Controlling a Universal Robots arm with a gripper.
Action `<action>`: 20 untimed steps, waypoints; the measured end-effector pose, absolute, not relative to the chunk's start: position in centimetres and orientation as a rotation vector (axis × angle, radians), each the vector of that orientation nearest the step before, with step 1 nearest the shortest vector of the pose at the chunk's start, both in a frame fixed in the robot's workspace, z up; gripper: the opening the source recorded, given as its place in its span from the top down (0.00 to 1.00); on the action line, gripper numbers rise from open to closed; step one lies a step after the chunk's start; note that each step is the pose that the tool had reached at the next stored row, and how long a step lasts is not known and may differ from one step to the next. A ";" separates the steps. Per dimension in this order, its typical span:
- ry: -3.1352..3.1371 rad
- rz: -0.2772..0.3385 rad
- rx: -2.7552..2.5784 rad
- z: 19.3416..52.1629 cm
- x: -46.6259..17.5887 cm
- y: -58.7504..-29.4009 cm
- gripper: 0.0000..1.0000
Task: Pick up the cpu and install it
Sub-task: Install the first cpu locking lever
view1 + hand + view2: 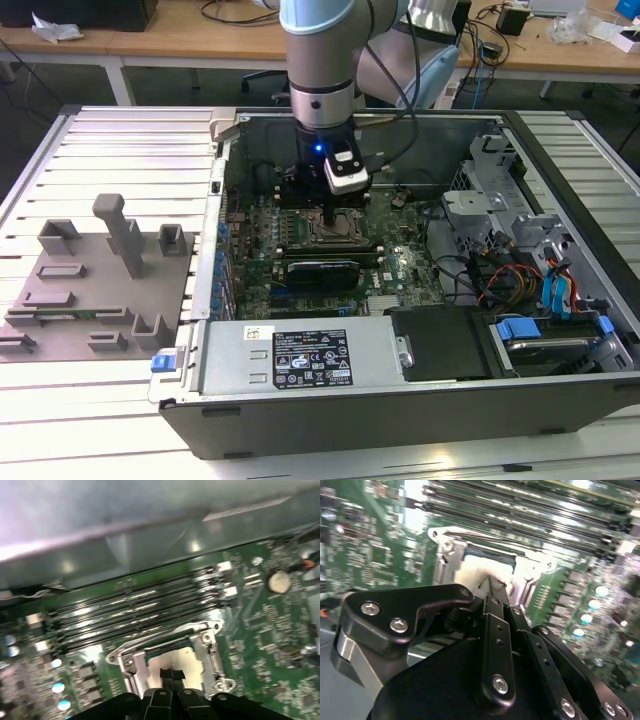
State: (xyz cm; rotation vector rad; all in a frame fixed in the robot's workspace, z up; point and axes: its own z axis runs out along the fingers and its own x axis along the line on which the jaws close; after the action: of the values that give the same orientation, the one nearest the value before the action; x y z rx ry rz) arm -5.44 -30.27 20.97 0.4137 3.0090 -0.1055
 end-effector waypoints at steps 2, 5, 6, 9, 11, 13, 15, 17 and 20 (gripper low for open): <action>3.013 -0.107 0.414 21.0 -5.4 -30.3 0.89; 3.016 -0.107 0.409 21.0 -5.4 -30.3 0.89; 3.019 -0.106 0.387 21.0 -5.4 -30.3 0.89; 3.026 -0.102 0.312 21.0 -5.1 -30.3 0.89; 3.028 -0.101 0.290 21.0 -4.7 -30.3 0.89; 3.029 -0.100 0.266 21.0 -4.4 -30.3 0.89; 3.032 -0.098 0.226 21.0 -4.1 -30.3 0.89; 3.033 -0.096 0.189 21.0 -4.0 -30.3 0.89; 3.035 -0.095 0.162 21.1 -4.0 -30.3 0.89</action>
State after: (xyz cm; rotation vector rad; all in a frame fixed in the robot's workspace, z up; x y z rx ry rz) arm -4.00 -30.28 21.07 0.1618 3.0346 -0.0950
